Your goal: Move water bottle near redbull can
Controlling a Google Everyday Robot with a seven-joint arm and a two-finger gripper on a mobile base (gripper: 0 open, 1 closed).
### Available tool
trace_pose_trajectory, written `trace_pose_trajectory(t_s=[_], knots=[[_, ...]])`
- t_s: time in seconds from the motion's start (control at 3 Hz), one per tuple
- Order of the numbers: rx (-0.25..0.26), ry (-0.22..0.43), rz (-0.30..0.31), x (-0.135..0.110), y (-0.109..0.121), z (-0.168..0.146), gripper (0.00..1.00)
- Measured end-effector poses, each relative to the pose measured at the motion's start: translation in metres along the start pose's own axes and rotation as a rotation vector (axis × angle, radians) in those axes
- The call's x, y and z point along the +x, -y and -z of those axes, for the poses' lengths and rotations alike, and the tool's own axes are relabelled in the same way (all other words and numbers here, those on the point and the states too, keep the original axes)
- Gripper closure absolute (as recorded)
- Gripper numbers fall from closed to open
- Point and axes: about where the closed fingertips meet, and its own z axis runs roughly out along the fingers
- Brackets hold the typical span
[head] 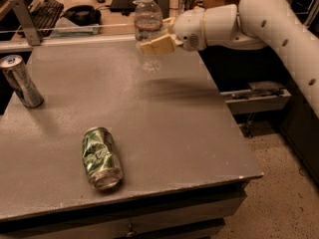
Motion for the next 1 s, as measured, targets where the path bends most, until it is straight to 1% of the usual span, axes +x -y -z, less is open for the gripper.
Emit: trace_pose_trajectory(t_s=[0.33, 0.67, 1.0], knots=[[-0.068, 0.048, 0.017, -0.002, -0.001, -0.063, 1.00], [-0.134, 0.112, -0.003, -0.001, -0.011, -0.127, 1.00], [-0.198, 0.151, -0.040, -0.007, -0.037, -0.177, 1.00]])
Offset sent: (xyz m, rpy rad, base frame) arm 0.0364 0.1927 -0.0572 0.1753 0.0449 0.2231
